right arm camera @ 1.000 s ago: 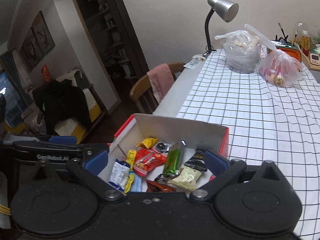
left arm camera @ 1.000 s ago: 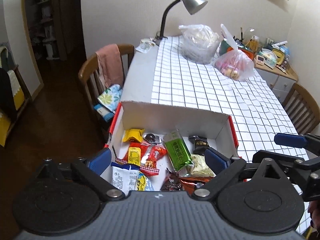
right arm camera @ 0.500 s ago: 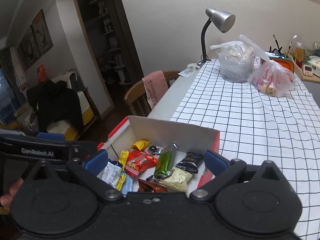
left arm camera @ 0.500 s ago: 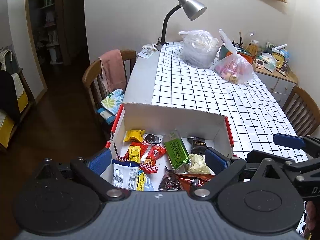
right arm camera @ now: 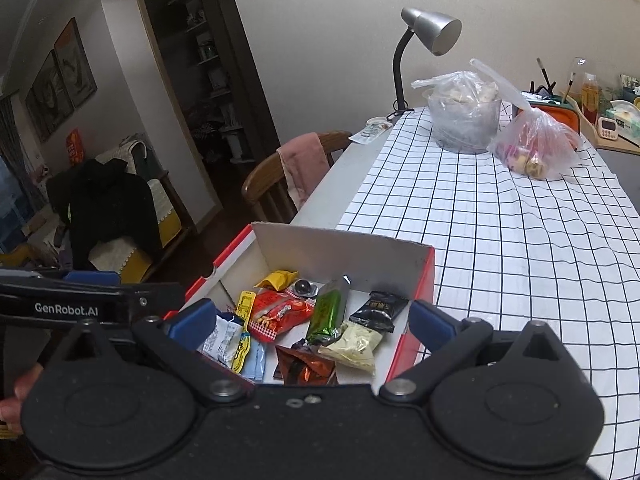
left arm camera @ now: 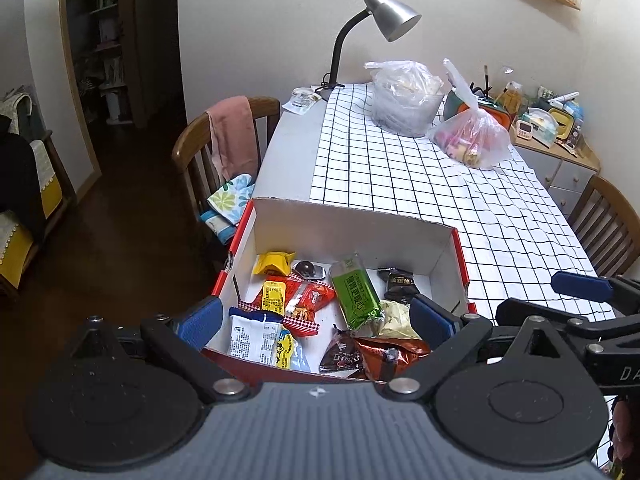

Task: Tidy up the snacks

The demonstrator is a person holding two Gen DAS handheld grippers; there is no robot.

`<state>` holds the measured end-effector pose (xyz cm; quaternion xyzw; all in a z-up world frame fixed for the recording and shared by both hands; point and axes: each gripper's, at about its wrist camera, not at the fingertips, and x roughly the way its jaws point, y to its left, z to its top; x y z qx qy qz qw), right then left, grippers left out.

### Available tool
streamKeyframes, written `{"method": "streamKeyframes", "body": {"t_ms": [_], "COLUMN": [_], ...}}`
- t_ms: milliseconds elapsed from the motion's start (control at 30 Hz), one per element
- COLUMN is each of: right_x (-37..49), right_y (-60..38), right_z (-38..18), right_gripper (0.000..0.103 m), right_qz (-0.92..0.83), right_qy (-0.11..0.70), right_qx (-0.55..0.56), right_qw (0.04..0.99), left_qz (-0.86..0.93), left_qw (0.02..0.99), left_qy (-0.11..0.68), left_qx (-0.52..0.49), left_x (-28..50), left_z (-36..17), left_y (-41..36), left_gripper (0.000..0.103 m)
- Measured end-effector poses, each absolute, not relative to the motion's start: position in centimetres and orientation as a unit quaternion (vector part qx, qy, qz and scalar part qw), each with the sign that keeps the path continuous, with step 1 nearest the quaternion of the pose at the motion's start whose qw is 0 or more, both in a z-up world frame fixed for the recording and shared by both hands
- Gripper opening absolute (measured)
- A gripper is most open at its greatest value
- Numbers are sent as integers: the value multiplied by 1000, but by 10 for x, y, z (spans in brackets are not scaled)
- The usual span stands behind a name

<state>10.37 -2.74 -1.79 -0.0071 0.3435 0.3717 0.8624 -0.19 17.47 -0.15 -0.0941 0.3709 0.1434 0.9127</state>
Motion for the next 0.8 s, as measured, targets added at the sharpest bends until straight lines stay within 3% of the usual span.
{"method": "streamKeyframes", "body": {"t_ms": [800], "right_x": [100], "right_y": [-27], "right_z": [-22], "right_gripper": [102], "right_qz": [371], "right_qy": [358], "right_qx": [1], "right_qw": [857], "left_qz": [144], "left_qw": [912], "left_qy": [374], "left_qx": [-85], "left_x": [-7], "left_z": [-4], "left_y": [170], "left_gripper": [100]}}
